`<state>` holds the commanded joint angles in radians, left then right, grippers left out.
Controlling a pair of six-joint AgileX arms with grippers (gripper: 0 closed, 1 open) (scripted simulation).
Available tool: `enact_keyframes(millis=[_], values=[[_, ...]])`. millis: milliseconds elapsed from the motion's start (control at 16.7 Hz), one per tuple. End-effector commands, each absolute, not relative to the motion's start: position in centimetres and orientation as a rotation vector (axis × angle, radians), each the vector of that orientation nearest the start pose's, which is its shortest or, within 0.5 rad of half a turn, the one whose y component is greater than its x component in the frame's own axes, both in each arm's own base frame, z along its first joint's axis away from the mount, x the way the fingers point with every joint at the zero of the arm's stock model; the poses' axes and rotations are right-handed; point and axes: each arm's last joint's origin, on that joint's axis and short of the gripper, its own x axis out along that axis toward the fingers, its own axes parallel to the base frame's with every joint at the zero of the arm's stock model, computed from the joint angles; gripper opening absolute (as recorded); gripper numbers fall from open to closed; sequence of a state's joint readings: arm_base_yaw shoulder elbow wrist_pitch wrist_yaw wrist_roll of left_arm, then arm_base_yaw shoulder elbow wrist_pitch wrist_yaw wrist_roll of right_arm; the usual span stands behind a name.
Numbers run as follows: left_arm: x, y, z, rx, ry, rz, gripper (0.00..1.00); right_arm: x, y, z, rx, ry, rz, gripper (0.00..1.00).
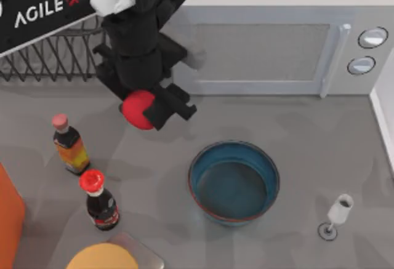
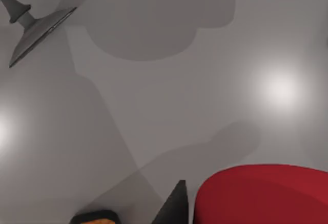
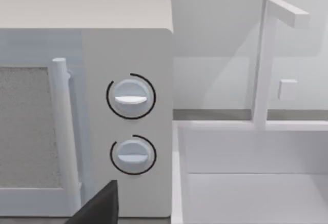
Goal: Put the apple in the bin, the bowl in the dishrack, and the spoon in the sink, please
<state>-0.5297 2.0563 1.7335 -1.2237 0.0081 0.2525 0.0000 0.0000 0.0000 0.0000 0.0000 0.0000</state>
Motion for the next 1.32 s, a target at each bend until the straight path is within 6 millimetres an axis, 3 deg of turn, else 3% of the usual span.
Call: enact_keyframes(millis=[240, 420, 720, 960, 1140, 1320], values=[[35.0, -19.9, 21.2, 0.603, 1.460, -0.617, 0.00, 10.6, -0.1, 16.0, 0.000, 0.000, 0.000, 1.00], [34.8, -18.5, 22.4, 0.638, 1.411, -0.665, 0.00, 10.6, -0.1, 16.0, 0.000, 0.000, 0.000, 1.00], [33.8, -12.6, 27.0, 0.778, 1.231, -0.770, 0.00, 10.6, -0.1, 16.0, 0.000, 0.000, 0.000, 1.00], [31.5, -6.7, 31.0, 1.001, 1.062, -0.846, 0.00, 10.6, -0.1, 16.0, 0.000, 0.000, 0.000, 1.00], [29.7, -3.2, 32.6, 1.181, 0.989, -0.898, 0.00, 10.6, -0.1, 16.0, 0.000, 0.000, 0.000, 1.00], [28.4, -0.6, 32.8, 1.314, 0.974, -0.948, 0.00, 10.6, -0.1, 16.0, 0.000, 0.000, 0.000, 1.00]])
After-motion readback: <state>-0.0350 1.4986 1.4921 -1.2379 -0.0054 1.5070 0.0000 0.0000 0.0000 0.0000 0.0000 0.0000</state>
